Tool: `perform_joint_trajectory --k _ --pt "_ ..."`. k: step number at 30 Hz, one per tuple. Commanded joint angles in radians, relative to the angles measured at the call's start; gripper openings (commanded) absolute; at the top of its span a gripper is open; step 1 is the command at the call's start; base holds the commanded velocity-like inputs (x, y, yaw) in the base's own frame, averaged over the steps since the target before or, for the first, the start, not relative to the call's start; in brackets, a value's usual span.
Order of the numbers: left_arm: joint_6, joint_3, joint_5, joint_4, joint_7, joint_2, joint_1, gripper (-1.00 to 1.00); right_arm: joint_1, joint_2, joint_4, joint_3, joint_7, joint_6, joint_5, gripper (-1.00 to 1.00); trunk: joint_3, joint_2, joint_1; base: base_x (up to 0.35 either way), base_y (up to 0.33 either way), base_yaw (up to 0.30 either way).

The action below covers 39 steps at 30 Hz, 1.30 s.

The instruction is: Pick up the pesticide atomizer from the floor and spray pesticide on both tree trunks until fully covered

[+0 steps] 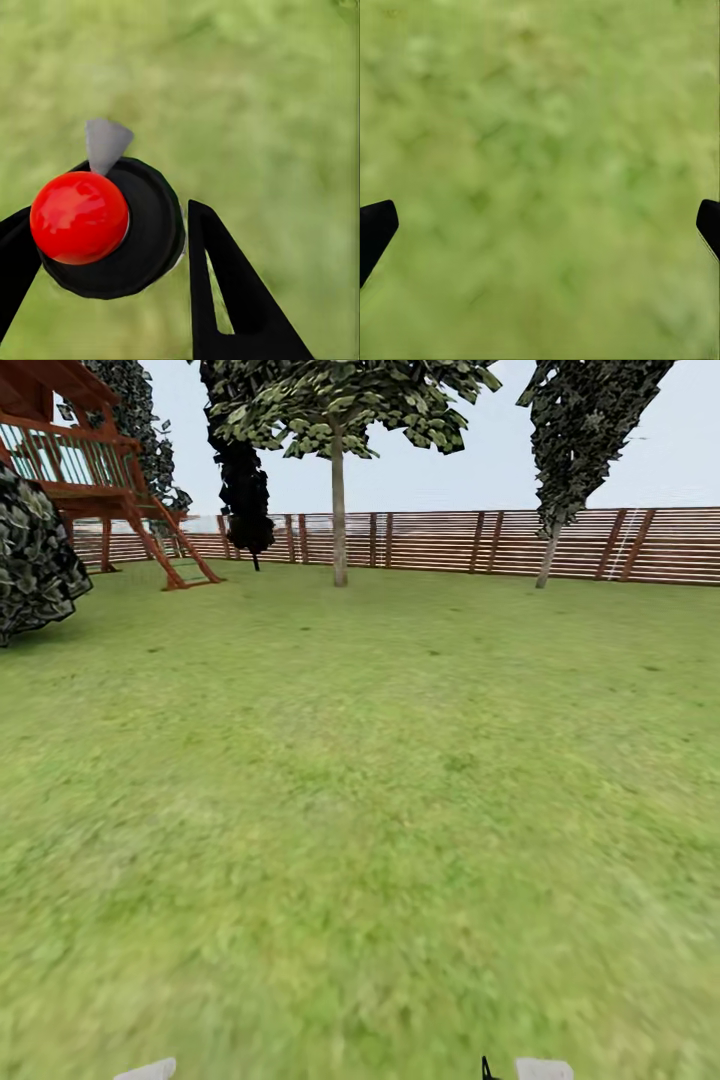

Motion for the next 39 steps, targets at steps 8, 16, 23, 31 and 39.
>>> perform_joint_trajectory --k 8,16,23,31,39 --pt "-0.003 -0.009 0.004 0.000 0.005 0.001 0.000 -1.00 -0.001 0.000 0.001 -0.005 -0.006 -0.002 0.011 1.00 -0.001 0.000 0.000 0.340 0.000 0.000" --pt "-0.002 -0.009 0.003 0.000 0.005 0.002 0.000 -1.00 -0.001 0.000 0.001 -0.005 -0.006 -0.002 0.011 1.00 -0.001 0.000 0.000 0.340 0.000 0.000" --pt "-0.001 -0.009 0.003 0.000 0.006 0.000 0.000 -1.00 -0.001 0.000 0.001 -0.005 -0.006 -0.002 0.011 1.00 -0.001 0.000 0.000 0.340 0.000 0.000" --pt "-0.001 -0.009 0.003 0.000 0.007 -0.001 0.000 -1.00 -0.001 0.000 0.001 -0.005 -0.006 -0.002 0.011 1.00 -0.001 0.000 0.000 0.340 0.000 0.000" --pt "-0.001 -0.008 0.003 0.000 0.007 -0.001 0.000 -1.00 -0.001 0.000 0.001 -0.005 -0.006 -0.002 0.011 1.00 -0.001 0.000 0.000 0.340 0.000 0.000"
